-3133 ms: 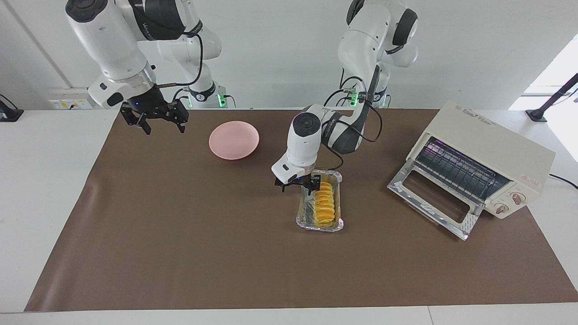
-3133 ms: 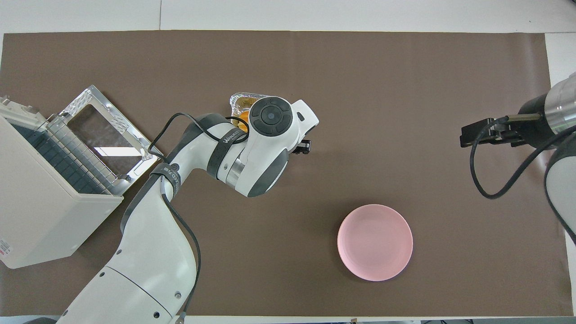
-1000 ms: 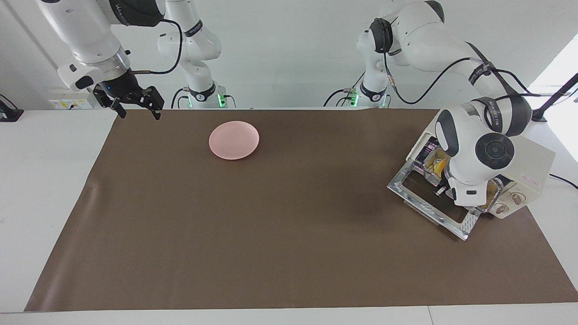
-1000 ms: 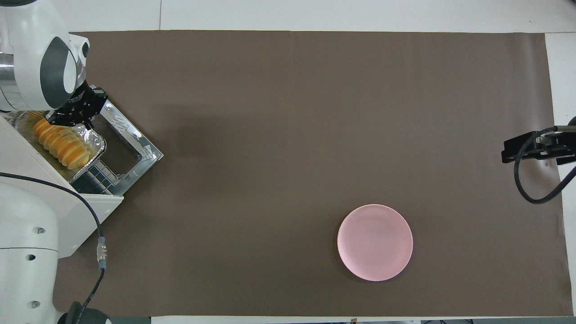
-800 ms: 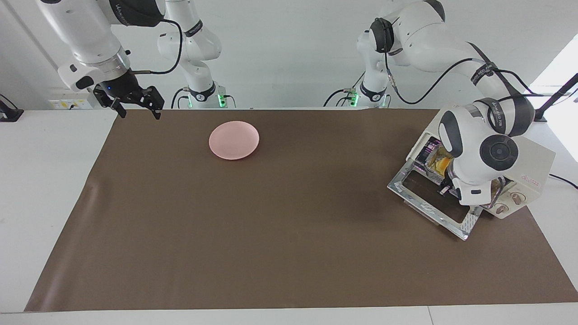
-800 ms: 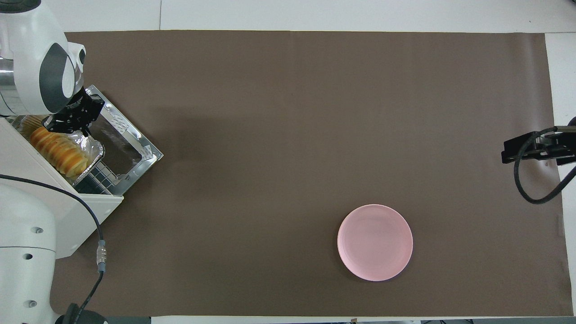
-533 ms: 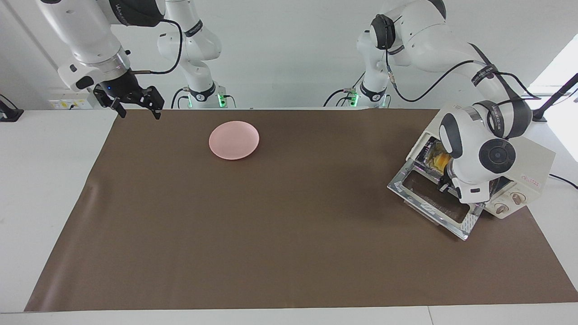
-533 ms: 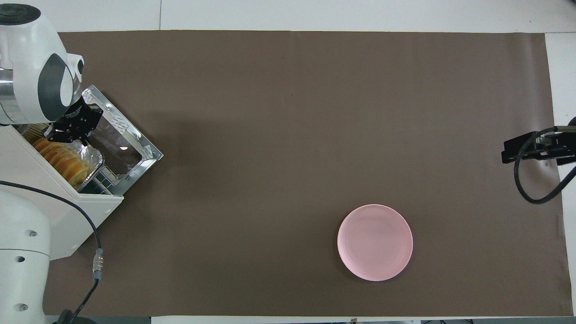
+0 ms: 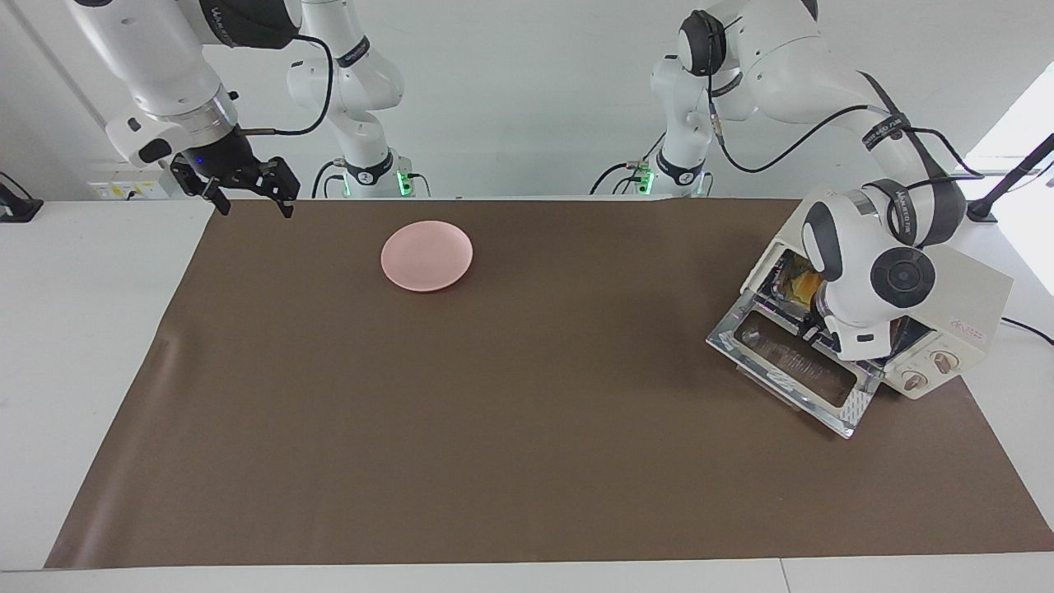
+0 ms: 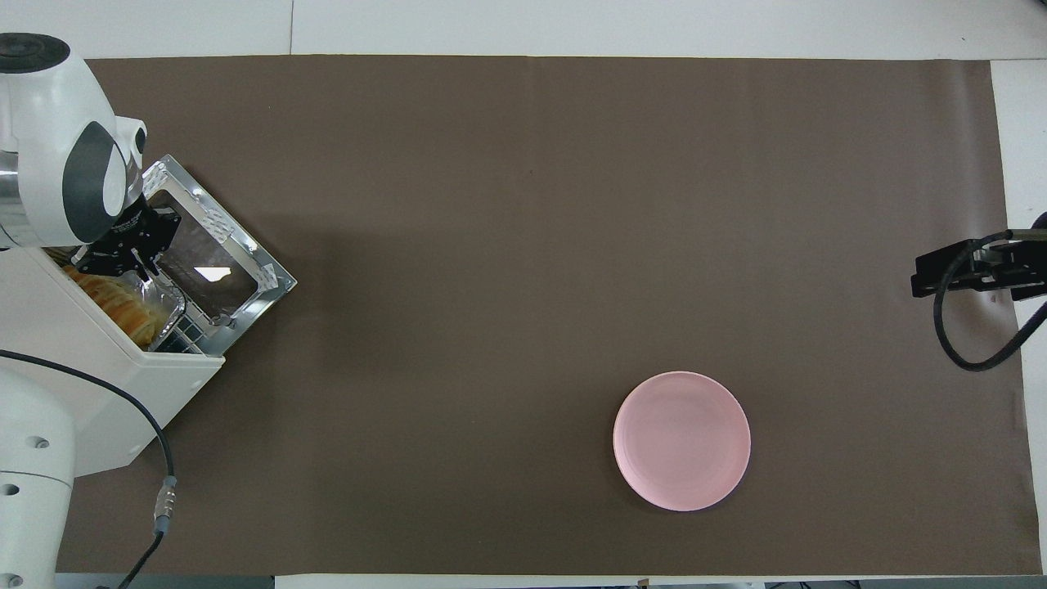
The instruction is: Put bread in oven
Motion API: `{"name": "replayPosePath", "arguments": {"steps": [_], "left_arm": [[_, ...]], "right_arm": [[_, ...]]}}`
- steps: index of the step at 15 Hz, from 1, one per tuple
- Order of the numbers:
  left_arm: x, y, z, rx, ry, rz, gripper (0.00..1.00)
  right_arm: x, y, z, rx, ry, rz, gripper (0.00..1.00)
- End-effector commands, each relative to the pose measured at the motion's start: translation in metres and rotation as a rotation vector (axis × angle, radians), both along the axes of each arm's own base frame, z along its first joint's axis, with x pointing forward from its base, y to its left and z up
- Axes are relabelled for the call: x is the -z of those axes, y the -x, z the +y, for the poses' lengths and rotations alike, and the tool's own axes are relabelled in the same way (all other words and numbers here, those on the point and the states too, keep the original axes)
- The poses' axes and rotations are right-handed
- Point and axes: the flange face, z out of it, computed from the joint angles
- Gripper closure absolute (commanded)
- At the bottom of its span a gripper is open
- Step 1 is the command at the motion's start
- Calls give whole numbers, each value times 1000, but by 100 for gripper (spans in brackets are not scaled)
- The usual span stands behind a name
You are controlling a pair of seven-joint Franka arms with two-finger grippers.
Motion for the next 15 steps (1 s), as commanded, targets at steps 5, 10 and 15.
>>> {"name": "replayPosePath", "arguments": {"steps": [5, 10, 15], "left_arm": [[-31, -21, -12, 349, 64, -112, 0], [-86, -29, -41, 561, 166, -198, 0], [-153, 24, -42, 664, 376, -101, 0]], "right_arm": [[-2, 4, -3, -26, 13, 4, 0], [-2, 4, -3, -26, 13, 4, 0], [-2, 4, -3, -26, 13, 4, 0]]}}
